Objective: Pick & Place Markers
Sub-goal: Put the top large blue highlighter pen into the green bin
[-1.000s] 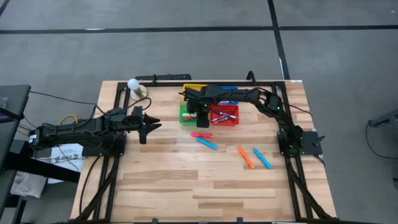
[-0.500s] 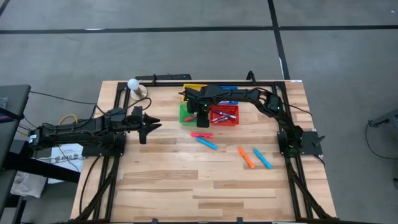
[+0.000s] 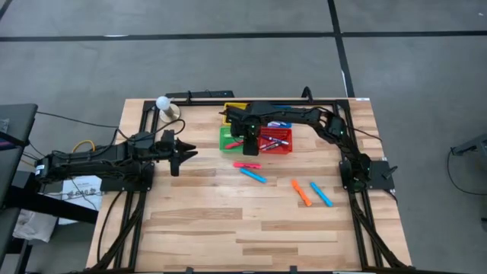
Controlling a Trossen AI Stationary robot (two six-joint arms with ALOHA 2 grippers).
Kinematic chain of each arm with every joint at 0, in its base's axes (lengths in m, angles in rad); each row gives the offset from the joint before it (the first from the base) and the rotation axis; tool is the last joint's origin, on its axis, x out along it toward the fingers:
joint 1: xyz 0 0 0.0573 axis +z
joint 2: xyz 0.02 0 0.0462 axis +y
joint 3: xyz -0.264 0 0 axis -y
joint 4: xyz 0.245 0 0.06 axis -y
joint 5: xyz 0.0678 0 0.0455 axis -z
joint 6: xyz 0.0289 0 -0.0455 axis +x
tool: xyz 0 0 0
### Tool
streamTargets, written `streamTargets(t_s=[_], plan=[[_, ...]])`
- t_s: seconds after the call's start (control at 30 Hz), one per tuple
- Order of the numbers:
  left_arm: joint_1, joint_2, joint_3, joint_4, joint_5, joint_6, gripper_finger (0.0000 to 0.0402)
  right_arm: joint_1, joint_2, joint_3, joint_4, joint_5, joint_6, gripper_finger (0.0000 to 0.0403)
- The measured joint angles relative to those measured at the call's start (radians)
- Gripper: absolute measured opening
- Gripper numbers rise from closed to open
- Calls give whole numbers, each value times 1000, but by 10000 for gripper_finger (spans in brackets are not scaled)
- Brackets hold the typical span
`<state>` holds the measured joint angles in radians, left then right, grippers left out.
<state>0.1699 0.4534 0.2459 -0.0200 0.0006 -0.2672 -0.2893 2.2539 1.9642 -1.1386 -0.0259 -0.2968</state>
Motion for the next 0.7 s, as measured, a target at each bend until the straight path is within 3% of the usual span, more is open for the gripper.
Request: streamTargets(t_s=[0.3, 0.47, 0.7], plan=[[0, 0, 0, 3, 0, 0, 117, 67, -1, 162, -246, -12, 34, 123], [0, 0, 0, 3, 0, 0, 117, 118, -4, 220, -415, -109, 93, 122], [0, 0, 0, 3, 0, 0, 117, 190, -64, 221, -431, -198, 195, 122]])
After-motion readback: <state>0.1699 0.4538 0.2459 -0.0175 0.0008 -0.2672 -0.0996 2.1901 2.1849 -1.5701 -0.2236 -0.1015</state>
